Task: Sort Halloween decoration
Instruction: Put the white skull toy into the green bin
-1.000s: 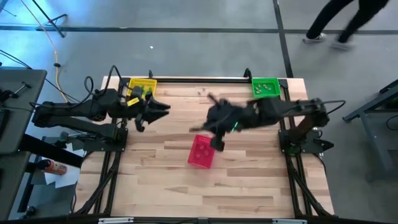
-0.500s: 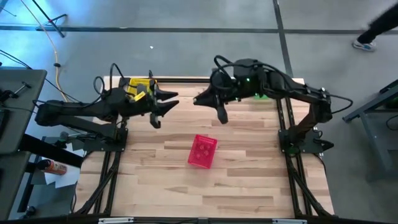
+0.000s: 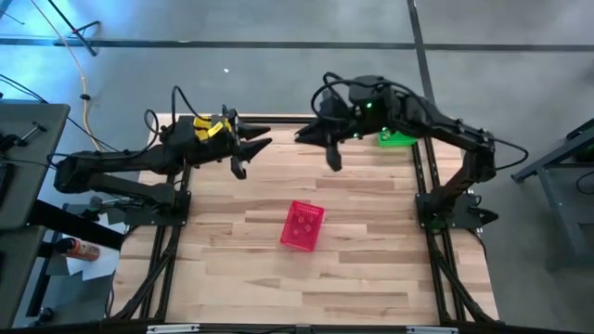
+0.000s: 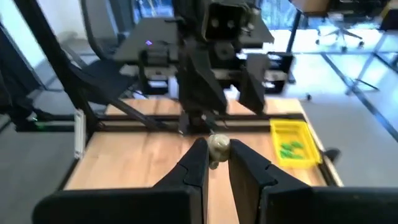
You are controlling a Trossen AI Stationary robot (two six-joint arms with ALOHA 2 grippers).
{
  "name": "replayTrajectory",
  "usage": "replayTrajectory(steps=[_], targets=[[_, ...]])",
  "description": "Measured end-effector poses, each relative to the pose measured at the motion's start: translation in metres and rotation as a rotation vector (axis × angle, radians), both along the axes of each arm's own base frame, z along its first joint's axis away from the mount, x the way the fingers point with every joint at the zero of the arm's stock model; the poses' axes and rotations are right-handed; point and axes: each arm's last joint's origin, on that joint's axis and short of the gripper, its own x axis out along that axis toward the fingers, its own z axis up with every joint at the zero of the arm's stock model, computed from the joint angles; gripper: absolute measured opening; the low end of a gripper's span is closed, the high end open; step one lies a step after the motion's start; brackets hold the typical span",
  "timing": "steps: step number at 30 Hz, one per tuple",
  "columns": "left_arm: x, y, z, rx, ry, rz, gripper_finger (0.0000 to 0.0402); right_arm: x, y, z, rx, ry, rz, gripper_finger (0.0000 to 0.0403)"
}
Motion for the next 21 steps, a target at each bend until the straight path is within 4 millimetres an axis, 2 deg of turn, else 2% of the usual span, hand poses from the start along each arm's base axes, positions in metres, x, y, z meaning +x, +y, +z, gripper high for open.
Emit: replayTrajectory(steps=[8,12,16,21], targets=[[-0.002,0.012,0.0,-0.038,-0.005,0.093,0.0145,-0.056,-0.033,0.004,0.045,0.148,0.002,0.0035],[-0.003,0.017,-0.001,-0.056,-0.005,0.155,0.0145,-0.088,-0.045,-0.002,0.082,0.193,-0.015,0.0035],[-0.003,0.022,-0.003,-0.072,-0.001,0.197,0.0145,-0.119,-0.05,-0.032,0.117,0.216,-0.085,0.0035],[0.001,0.028,-0.007,-0.091,0.012,0.222,0.0145,-0.156,-0.053,-0.092,0.198,0.214,-0.3,0.0035]])
